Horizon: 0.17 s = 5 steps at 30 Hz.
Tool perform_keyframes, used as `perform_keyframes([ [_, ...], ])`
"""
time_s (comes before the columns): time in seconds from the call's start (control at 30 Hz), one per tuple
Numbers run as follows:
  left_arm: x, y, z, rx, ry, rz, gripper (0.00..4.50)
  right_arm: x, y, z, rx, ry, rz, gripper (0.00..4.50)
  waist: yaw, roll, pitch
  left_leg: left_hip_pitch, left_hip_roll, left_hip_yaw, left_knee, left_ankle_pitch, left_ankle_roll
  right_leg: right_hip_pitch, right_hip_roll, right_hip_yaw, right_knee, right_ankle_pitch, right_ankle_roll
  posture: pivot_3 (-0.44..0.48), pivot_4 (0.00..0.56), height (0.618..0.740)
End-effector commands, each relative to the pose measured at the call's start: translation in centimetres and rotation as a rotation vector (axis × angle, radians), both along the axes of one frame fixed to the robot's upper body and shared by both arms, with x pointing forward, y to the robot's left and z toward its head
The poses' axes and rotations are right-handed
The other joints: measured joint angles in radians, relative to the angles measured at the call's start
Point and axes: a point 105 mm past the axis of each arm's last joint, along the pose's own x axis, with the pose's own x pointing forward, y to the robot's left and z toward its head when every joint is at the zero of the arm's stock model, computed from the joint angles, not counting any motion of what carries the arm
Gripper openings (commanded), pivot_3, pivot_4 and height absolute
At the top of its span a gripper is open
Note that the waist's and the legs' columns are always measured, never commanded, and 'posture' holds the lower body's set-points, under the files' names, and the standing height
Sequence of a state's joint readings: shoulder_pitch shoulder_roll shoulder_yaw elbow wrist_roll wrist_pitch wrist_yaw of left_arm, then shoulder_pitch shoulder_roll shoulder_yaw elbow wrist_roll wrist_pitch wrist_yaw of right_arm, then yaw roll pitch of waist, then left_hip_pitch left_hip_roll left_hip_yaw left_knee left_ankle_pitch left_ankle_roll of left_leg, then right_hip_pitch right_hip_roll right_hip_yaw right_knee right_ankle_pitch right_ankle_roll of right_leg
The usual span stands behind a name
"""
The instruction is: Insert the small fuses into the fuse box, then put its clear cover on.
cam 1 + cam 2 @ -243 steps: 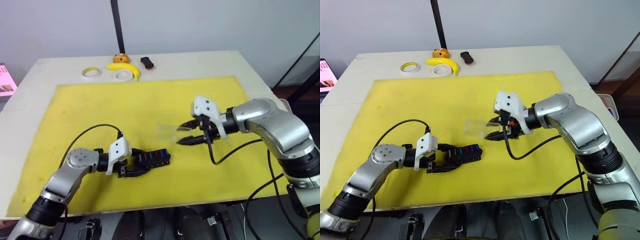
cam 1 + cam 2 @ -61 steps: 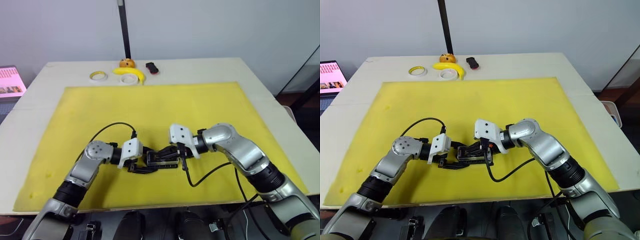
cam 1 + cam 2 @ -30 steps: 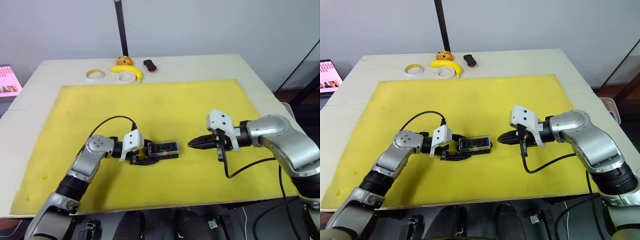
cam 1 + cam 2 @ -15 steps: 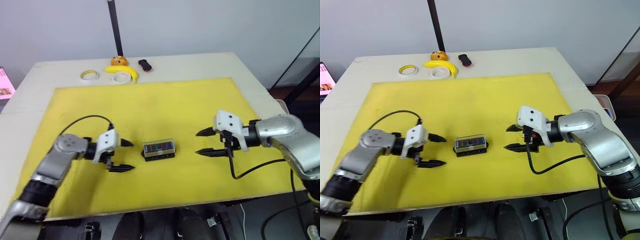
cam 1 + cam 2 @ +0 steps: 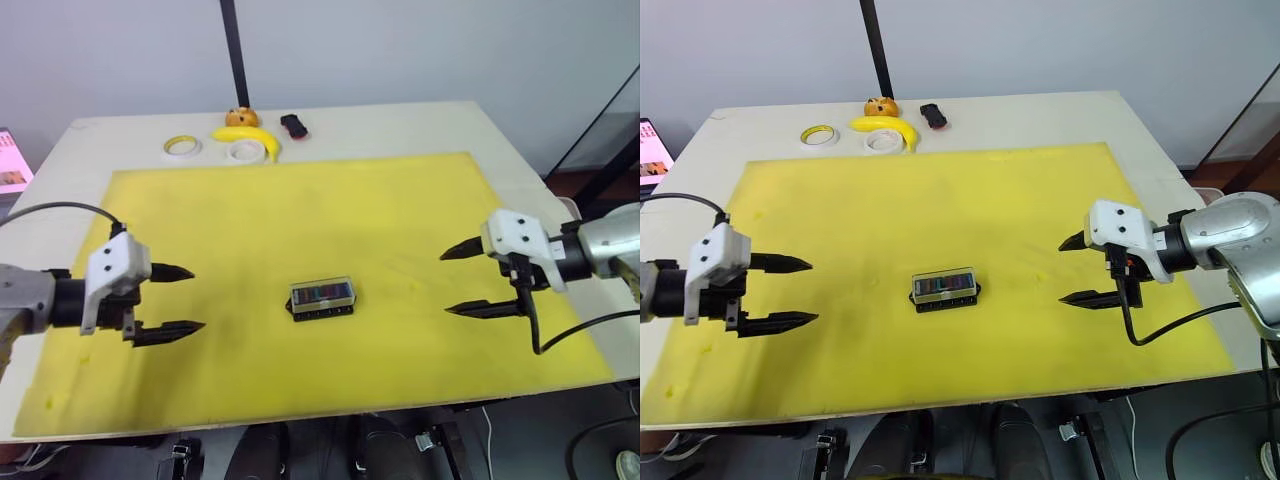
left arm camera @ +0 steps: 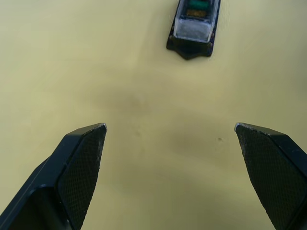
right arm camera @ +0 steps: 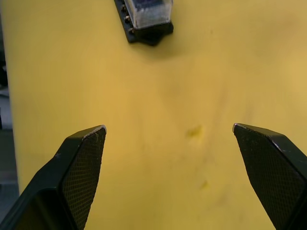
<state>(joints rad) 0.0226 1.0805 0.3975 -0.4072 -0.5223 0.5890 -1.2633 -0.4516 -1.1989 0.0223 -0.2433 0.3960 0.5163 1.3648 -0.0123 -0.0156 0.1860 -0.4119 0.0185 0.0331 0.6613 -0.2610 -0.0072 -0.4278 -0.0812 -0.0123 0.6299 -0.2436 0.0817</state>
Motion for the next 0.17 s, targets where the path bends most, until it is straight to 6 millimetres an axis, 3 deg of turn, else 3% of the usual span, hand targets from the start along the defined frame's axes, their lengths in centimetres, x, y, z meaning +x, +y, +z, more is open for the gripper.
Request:
perform_keyframes([
  [0.03,-0.52,-0.21,1.07,0.019,-0.035,-0.001,4.5,0.19,-0.25,1.61,-0.007,-0.063,0.008,4.49,0.001,0.0,0.0,0.0,0.0,0.0,0.0,0.0,0.0,0.0,0.0,0.0,0.0,0.0,0.0,0.0,0.15,0.74],
  [0.17,-0.59,-0.25,1.14,0.017,-0.042,0.002,4.5,0.39,0.05,1.92,0.001,-0.073,0.017,4.49,0.0,0.001,0.001,0.0,0.0,0.001,0.0,0.0,0.0,0.0,0.0,0.0,0.0,0.0,0.0,0.0,0.15,0.74],
])
